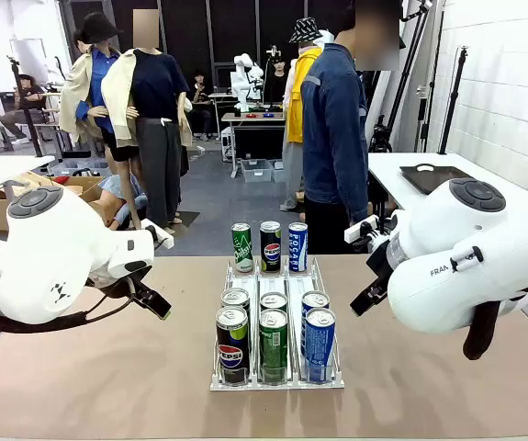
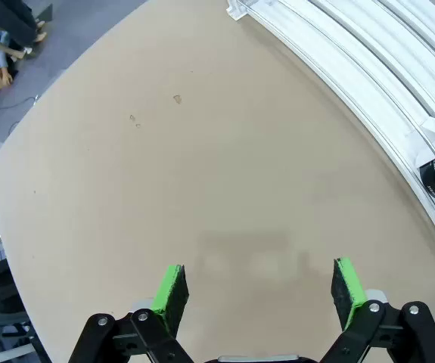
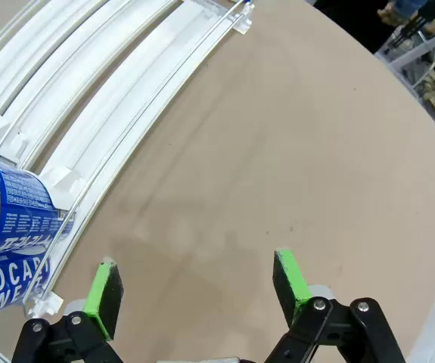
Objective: Retrieve and hand over the desired beverage to the person.
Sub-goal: Pick up a can of the same type that the person held from the Automatic Can Dispenser.
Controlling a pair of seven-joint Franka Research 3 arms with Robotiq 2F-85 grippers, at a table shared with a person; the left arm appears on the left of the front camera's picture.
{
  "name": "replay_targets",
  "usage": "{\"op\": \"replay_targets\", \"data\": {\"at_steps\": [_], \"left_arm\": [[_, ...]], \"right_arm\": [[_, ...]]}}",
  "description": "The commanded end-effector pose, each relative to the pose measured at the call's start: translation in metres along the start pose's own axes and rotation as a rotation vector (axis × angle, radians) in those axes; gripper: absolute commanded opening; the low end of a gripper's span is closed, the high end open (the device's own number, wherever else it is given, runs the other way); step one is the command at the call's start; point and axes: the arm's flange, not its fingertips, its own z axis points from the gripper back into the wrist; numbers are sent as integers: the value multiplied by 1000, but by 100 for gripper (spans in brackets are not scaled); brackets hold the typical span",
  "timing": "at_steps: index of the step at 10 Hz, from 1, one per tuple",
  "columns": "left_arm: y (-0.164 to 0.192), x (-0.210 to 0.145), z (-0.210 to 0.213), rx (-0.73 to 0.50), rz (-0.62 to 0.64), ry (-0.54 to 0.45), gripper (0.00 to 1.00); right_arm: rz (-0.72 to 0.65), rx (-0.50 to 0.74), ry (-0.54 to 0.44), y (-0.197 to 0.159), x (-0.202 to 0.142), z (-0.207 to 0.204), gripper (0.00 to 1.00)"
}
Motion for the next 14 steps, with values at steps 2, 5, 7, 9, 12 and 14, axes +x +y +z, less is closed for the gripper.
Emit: {"op": "replay_targets", "data": {"at_steps": [2,5,7,9,12,14], "left_arm": [[0,0,0,0,0,0,100],[0,0,0,0,0,0,100],[0,0,0,0,0,0,100],[0,0,0,0,0,0,100],[0,0,0,0,0,0,100],[0,0,0,0,0,0,100]], "right_arm": [[0,0,0,0,0,0,100],[0,0,0,0,0,0,100],[0,0,0,0,0,0,100],[0,0,0,0,0,0,100],[0,0,0,0,0,0,100],[0,0,0,0,0,0,100]]}}
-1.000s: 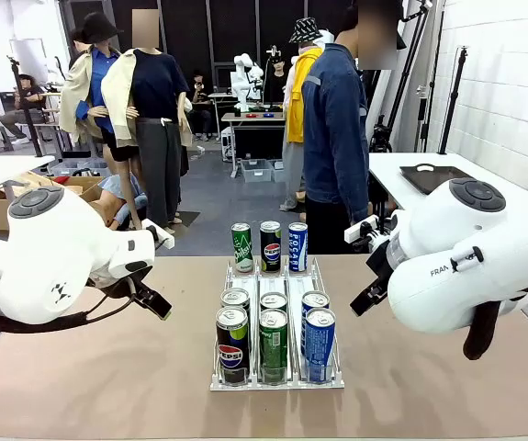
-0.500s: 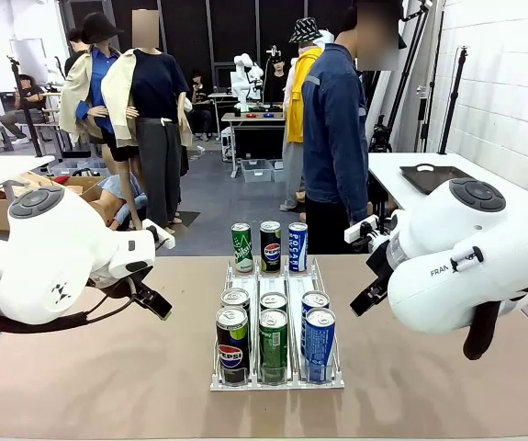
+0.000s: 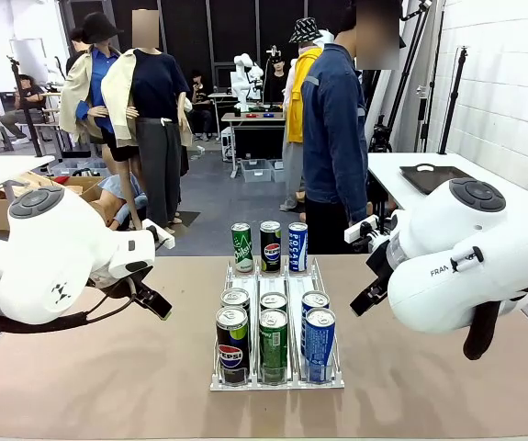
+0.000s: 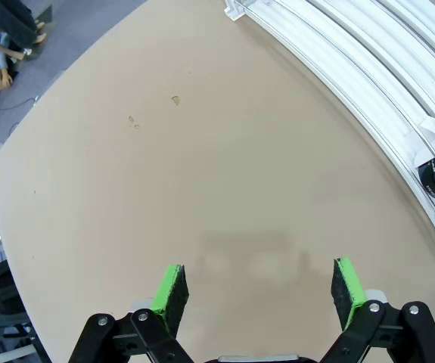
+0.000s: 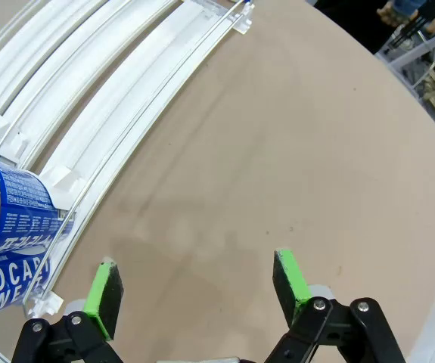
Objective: Retrieve and hand over the desired beverage to the person.
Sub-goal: Pick up a can of the same type that the person held from the Automatic Can Dispenser.
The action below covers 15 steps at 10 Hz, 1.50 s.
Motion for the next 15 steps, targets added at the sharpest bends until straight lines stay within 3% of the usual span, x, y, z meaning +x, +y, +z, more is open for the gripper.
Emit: {"op": "replay_targets", "data": {"at_steps": [1,13,15], "left_arm": [[2,-1,0,-1,6,-1,100],[0,0,0,0,0,0,100],[12,18,22,85,49,-3,100]], "right_arm": [[0,0,0,0,0,0,100],[0,0,0,0,0,0,100],[-29,6,1,-23,7,27,100]]}}
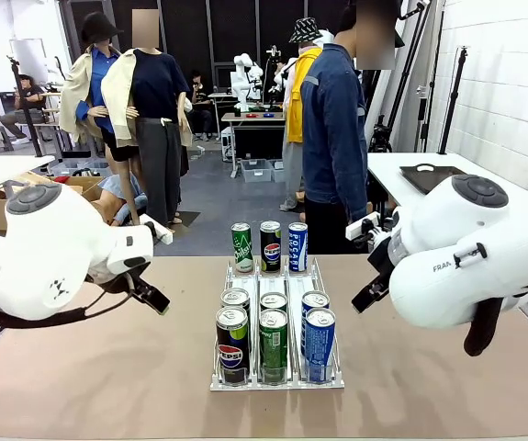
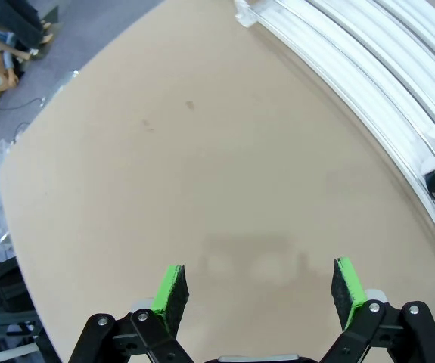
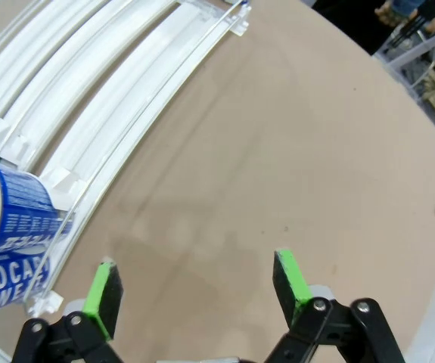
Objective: Retrieve and hand over the desired beverage to the person.
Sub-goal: Pick up a can of the same type that the person held from the Automatic Can Dispenser.
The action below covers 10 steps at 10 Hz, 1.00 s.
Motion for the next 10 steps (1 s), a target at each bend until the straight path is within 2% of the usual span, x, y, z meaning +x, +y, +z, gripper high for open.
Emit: {"op": "replay_targets", "data": {"at_steps": [1,3,4,5,6,8,10], "left_arm": [[9,20,20,25,64,14,100],[36,38,38,-92,97,40,100],[53,49,51,-240,136,66,100],[76,57,69,-375,218,39,100],[98,59,84,-464,277,17,100],[136,48,101,-519,375,-53,100],[179,21,113,-612,471,-128,100]], "right_arm": [[-22,33,12,-27,7,27,100],[-30,84,33,-47,13,47,100],[-50,166,40,-59,17,61,100],[-122,279,-9,-85,16,82,100],[-200,328,-44,-107,12,99,100],[-284,490,-134,-147,-6,118,100],[-328,661,-237,-189,-31,123,100]]}}
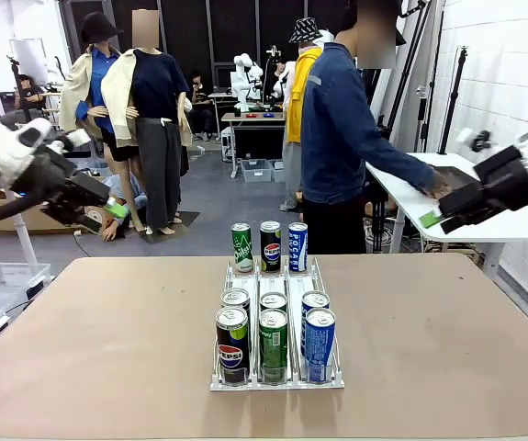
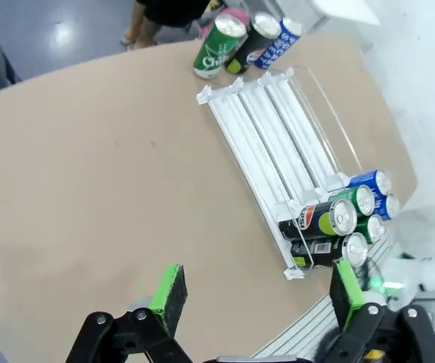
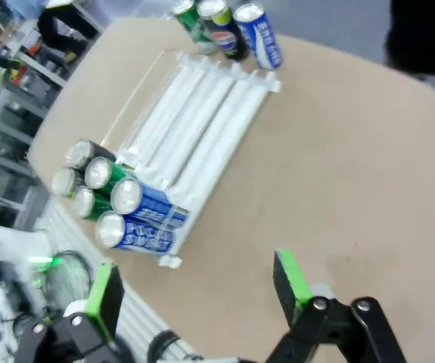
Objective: Retrieve and hand over the desired beverage to the person.
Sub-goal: Pick up a can of the same type that the person held from the Automatic Can Dispenser.
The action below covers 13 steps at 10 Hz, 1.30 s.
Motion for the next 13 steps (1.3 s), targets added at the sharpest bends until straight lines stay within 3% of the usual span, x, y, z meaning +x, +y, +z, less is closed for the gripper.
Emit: {"op": "replay_targets", "data": {"at_steps": [1,4,6,10,13], "left_arm": [[31,-11,22,-85,45,-79,100],[70,-61,78,-184,45,-261,100],[89,-79,92,-210,37,-319,100],[81,-73,97,-222,-46,-311,100],[97,-83,95,-233,-75,-288,100]], "right_arm": [[-22,162,-71,-35,-11,10,100],[-36,270,-245,-66,-52,51,100],[-9,299,-305,-79,-68,65,100],[56,309,-329,-70,-64,75,100],[62,309,-339,-65,-54,80,100]]}}
